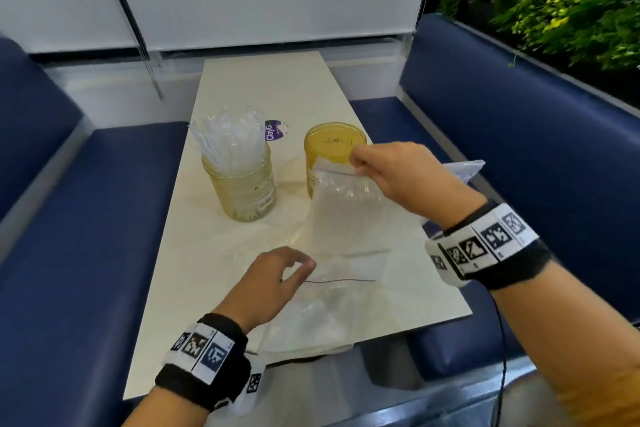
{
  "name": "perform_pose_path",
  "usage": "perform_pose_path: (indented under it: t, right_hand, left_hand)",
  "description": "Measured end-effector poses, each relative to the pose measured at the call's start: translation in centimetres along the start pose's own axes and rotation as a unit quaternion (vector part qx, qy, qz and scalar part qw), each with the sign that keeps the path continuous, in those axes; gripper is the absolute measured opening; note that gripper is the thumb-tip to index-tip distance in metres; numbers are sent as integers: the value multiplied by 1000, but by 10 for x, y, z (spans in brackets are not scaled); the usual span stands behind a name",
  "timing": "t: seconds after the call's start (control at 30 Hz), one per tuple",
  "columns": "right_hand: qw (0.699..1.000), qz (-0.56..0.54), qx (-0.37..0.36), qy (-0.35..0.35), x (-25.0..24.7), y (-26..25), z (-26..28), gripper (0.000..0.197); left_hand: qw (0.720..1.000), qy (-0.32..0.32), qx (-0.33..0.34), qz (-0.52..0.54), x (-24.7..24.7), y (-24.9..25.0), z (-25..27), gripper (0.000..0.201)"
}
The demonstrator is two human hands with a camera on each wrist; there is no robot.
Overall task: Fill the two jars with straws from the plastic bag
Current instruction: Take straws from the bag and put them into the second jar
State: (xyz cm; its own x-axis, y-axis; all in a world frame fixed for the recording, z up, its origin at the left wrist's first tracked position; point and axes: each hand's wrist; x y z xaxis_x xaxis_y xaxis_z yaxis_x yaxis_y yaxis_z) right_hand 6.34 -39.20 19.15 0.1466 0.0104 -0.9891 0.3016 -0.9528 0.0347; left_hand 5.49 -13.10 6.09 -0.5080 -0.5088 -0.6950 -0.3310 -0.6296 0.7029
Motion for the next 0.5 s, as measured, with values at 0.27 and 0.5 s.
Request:
perform_pose_path:
  t: [0.27,0.5]
  right_hand:
    - [993,-37,-112,11,-53,-40,-48,8]
    - [986,-82,-136,-41,3,-79,-78,8]
  left_hand:
    - [864,473,158,72,-67,78,28,23]
    - [927,319,72,-184,-106,54,13,12]
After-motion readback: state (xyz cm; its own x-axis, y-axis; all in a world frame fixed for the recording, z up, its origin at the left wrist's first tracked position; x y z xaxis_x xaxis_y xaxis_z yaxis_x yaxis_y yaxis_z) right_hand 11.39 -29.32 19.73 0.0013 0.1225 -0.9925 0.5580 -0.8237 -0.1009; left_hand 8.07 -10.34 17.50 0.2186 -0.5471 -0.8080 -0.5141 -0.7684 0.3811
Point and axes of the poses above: each hand's wrist, its own z-axis away from the middle knuckle, its own x-axis out of the palm, y = z × x, and after that the axes turned 7 degrees about -y, right-handed
